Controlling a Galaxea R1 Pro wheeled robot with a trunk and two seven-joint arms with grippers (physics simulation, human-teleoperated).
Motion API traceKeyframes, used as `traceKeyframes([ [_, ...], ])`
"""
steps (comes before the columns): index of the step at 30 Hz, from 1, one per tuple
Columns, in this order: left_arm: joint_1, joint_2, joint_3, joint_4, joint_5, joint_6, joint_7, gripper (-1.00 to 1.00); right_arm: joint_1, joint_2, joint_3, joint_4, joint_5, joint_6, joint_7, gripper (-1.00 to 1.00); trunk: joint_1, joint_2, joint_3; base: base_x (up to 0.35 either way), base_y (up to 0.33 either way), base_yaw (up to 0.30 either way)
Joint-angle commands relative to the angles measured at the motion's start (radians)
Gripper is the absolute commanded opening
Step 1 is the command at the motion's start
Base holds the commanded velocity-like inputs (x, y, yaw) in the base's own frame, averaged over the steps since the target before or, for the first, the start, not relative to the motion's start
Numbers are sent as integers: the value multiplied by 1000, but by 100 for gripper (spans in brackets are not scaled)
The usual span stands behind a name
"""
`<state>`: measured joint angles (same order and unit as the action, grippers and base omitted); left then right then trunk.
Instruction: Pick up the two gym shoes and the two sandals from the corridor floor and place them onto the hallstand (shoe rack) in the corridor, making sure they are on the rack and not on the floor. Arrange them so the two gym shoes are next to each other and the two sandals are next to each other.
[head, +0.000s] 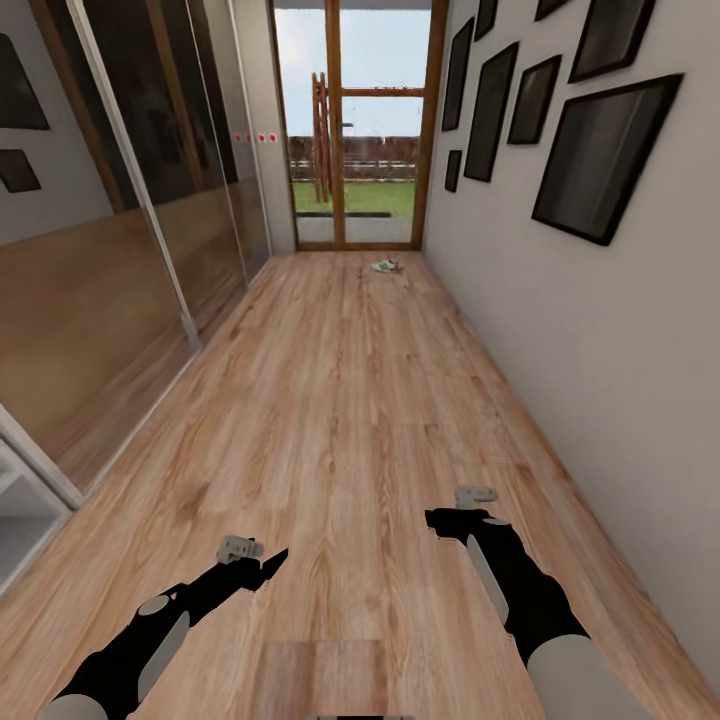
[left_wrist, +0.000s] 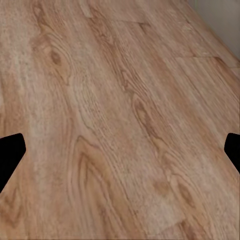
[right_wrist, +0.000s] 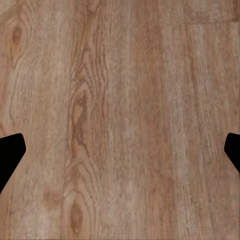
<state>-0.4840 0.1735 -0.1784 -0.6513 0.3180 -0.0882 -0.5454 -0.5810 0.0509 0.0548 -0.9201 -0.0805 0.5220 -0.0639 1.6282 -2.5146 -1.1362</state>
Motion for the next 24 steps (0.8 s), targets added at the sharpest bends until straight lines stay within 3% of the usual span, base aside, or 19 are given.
traceKeyframes([
  [1,-1,1,-6,1,6,-5,1,100,0,0,2,-1,-8,4,-7,100,0,0,-1,347,-54,0],
  [24,-1,1,-6,1,6,-5,1,100,0,0,2,-2,-8,4,-7,100,0,0,0,347,-64,5],
])
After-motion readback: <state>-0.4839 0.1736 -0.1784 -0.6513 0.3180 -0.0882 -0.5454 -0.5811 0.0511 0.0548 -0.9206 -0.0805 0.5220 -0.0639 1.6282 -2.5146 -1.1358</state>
